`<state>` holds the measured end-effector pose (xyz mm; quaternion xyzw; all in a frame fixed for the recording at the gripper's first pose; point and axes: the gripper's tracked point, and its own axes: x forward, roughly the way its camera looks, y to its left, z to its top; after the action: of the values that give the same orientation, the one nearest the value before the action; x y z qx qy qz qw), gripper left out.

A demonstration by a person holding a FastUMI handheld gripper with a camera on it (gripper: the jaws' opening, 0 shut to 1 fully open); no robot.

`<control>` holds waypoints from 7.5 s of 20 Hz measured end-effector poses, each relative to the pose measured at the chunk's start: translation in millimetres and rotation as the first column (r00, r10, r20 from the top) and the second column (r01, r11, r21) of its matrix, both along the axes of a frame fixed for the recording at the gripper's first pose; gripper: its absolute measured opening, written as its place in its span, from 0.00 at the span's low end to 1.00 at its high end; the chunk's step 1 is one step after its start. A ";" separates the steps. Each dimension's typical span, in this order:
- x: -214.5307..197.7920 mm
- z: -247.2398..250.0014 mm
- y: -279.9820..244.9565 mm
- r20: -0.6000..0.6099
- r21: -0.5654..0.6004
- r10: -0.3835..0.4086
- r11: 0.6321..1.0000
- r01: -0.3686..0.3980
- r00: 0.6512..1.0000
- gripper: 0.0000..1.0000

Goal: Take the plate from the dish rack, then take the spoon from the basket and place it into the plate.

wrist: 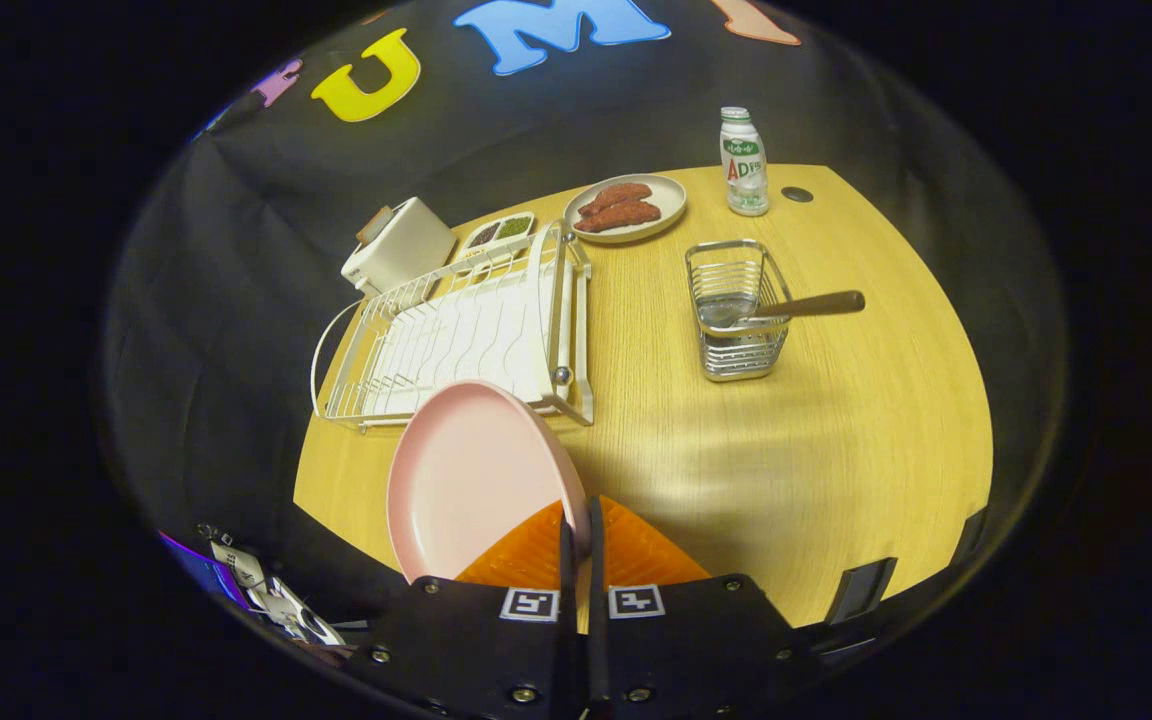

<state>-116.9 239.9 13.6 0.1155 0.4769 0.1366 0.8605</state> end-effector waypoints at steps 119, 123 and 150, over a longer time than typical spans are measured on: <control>0.2 103.7 28.6 0.628 -0.165 0.256 0.967 -0.196 0.735 0.08; -0.5 82.8 50.1 0.596 -0.170 0.306 0.952 -0.255 0.743 0.08; 25.8 55.5 63.0 0.571 -0.277 0.363 0.930 -0.243 0.737 0.22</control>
<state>-91.2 302.9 69.1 -0.0944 0.1949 0.2607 0.9408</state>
